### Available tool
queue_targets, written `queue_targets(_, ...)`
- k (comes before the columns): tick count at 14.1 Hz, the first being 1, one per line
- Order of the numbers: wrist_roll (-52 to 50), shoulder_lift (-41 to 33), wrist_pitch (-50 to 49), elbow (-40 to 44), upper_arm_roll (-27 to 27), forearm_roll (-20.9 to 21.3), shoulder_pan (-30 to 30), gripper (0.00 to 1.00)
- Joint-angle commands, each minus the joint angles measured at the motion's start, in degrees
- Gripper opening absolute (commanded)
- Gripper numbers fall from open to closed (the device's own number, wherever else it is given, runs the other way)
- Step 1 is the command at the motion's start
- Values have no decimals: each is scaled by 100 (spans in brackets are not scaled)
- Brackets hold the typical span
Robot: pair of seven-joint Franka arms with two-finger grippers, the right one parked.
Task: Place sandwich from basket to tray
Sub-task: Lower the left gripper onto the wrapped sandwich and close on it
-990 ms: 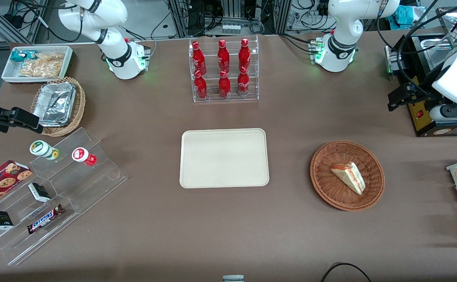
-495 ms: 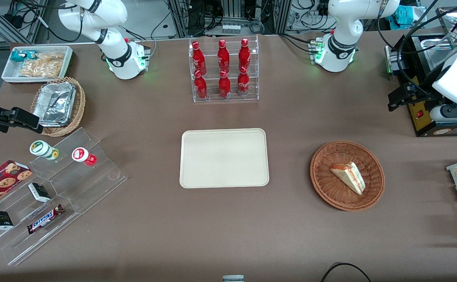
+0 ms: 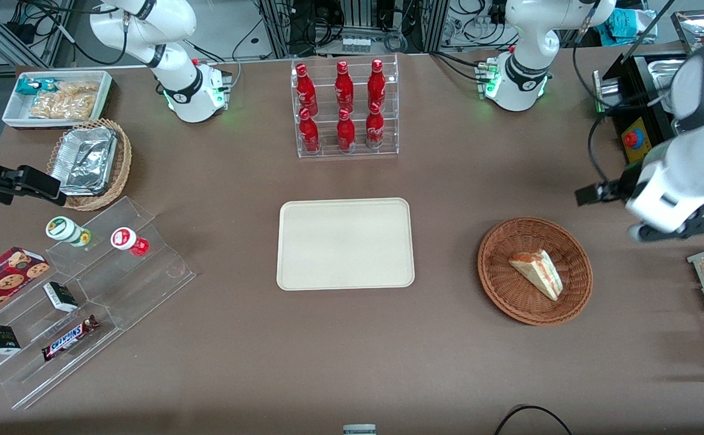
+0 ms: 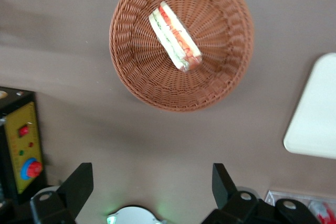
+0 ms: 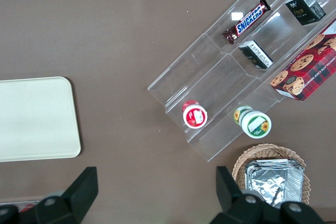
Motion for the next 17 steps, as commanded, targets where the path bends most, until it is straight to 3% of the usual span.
queue_targets(1,-1109,768,386,113,-35,124,-9,100)
queue_targets(4,-2027,1383,1062,87,-35,124,-9,100)
queue_targets(9,-3063,1683,2715,-852,-35,115,-1,100)
queue_targets(15,-3109,1815,2997,-1187,-17,124,52,100)
queue_targets(16,-3118,1894,3155,-1179,-17,115,52,92)
queue_targets(17,-3127,1947,3261,-1170,-17,115,52,70)
